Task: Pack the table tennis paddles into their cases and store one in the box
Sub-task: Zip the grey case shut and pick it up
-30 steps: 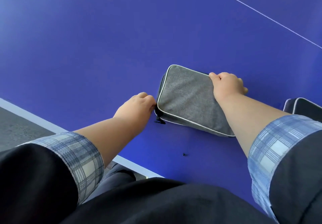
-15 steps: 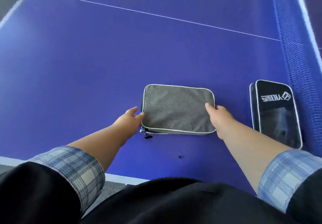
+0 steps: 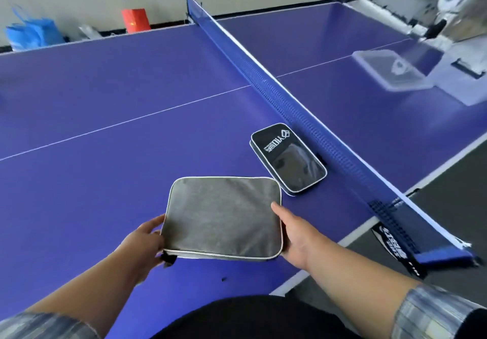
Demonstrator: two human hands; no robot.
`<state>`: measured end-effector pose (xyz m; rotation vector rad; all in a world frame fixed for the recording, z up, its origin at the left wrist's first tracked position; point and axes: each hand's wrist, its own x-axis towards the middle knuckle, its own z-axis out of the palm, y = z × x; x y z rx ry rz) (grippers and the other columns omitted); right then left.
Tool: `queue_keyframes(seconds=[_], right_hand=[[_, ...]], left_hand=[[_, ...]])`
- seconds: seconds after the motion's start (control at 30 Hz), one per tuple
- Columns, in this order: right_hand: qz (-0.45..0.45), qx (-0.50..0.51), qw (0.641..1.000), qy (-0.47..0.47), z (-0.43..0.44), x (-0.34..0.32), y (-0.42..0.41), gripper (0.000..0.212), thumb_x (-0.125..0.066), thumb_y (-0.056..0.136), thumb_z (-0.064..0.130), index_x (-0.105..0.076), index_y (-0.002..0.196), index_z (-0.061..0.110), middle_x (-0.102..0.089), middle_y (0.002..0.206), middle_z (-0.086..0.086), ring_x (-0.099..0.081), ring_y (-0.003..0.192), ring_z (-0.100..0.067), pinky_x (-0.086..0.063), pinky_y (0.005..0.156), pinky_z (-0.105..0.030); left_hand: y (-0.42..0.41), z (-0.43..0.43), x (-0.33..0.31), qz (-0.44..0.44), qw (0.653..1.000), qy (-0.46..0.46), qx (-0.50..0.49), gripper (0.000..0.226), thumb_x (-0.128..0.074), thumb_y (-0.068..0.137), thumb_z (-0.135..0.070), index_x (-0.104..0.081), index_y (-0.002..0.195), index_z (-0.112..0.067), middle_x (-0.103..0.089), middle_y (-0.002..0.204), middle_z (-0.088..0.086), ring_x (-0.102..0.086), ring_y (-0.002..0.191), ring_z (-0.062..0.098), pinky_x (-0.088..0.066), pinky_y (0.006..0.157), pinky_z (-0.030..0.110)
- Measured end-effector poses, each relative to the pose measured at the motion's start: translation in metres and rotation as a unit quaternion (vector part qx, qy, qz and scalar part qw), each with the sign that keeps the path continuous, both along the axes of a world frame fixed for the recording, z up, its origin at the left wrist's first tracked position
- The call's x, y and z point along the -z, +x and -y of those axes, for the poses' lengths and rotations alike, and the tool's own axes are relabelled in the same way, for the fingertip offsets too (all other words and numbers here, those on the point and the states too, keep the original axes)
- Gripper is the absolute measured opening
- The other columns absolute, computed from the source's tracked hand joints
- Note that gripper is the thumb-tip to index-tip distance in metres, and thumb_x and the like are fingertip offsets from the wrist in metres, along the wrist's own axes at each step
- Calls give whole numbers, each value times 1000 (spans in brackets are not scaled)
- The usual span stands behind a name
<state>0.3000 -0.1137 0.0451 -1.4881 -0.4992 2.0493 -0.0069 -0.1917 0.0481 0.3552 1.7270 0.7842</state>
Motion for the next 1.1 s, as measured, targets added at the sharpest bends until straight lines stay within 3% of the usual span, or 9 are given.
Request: queue_keyframes(seconds=[0.07, 0.23, 0.47, 0.6, 0.7, 0.77, 0.83, 0.93, 1.1], right_hand=[[5, 35, 999, 20, -2, -2, 21, 35, -64, 95, 35, -63, 124, 16, -75, 115, -7, -72, 105, -26, -55, 94, -50], [-11, 113, 993, 16, -25, -6, 70, 24, -64, 96, 28, -62, 115, 14, -79, 100, -5, -77, 83, -19, -59, 67, -40], [-61, 164, 984, -43, -95, 16, 130, 26, -58, 99, 25, -60, 123, 13, -69, 124, -11, -67, 110, -27, -55, 87, -47], [-33, 136, 988, -61, -136, 34, 139, 27, -61, 96, 36, -60, 120, 22, -68, 122, 0, -66, 108, -18, -56, 92, -43], [31, 79, 990, -111, -154, 42, 133, 34, -61, 91, 54, -56, 117, 33, -63, 120, 8, -66, 101, -15, -49, 103, -43], [48, 60, 988, -132, -161, 44, 125, 40, -59, 88, 60, -53, 119, 36, -62, 120, 7, -67, 97, -15, -52, 90, -36], [66, 94, 985, -128, -166, 48, 119, 50, -65, 87, 53, -46, 129, 34, -61, 118, 5, -67, 94, -15, -57, 81, -35], [90, 173, 972, -134, -167, 54, 116, 68, -77, 82, 41, -37, 135, 27, -62, 113, 1, -68, 96, -16, -58, 92, -40], [89, 154, 971, -160, -170, 64, 119, 84, -75, 76, 58, -32, 145, 36, -63, 107, 5, -66, 94, -13, -50, 103, -41]], left_hand=[[13, -34, -9, -51, 998, 16, 36, 56, -50, 86, -1, -59, 126, -39, -67, 68, 11, -56, 61, 29, -49, 71, 37], [66, -139, -26, -172, 979, 69, 91, 57, -35, 86, -7, -67, 119, -41, -70, 82, -1, -48, 38, 17, -36, 38, 19], [153, -281, -30, -228, 954, 83, 177, 62, -32, 74, -1, -72, 80, -48, -66, 75, -2, -53, 57, 23, -46, 47, 24], [174, -349, -10, -260, 942, 68, 202, 67, -33, 72, -3, -70, 113, -42, -70, 95, -6, -69, 79, 26, -61, 75, 40], [173, -382, 6, -273, 942, 42, 190, 67, -34, 76, -4, -66, 124, -38, -70, 105, -10, -72, 89, 25, -61, 79, 38], [171, -393, 19, -280, 940, 32, 194, 62, -37, 80, -2, -65, 125, -35, -69, 111, -9, -70, 90, 23, -60, 80, 37], [167, -400, 31, -292, 931, 21, 216, 53, -41, 86, -5, -64, 123, -35, -68, 109, -11, -67, 75, 21, -61, 68, 34], [171, -410, 38, -311, 921, 32, 232, 37, -47, 91, -26, -65, 121, -38, -65, 89, -8, -53, 54, 24, -50, 46, 30], [187, -436, 37, -328, 900, 20, 286, 41, -53, 77, -67, -58, 116, -56, -63, 101, -20, -62, 72, 24, -50, 37, 38]])
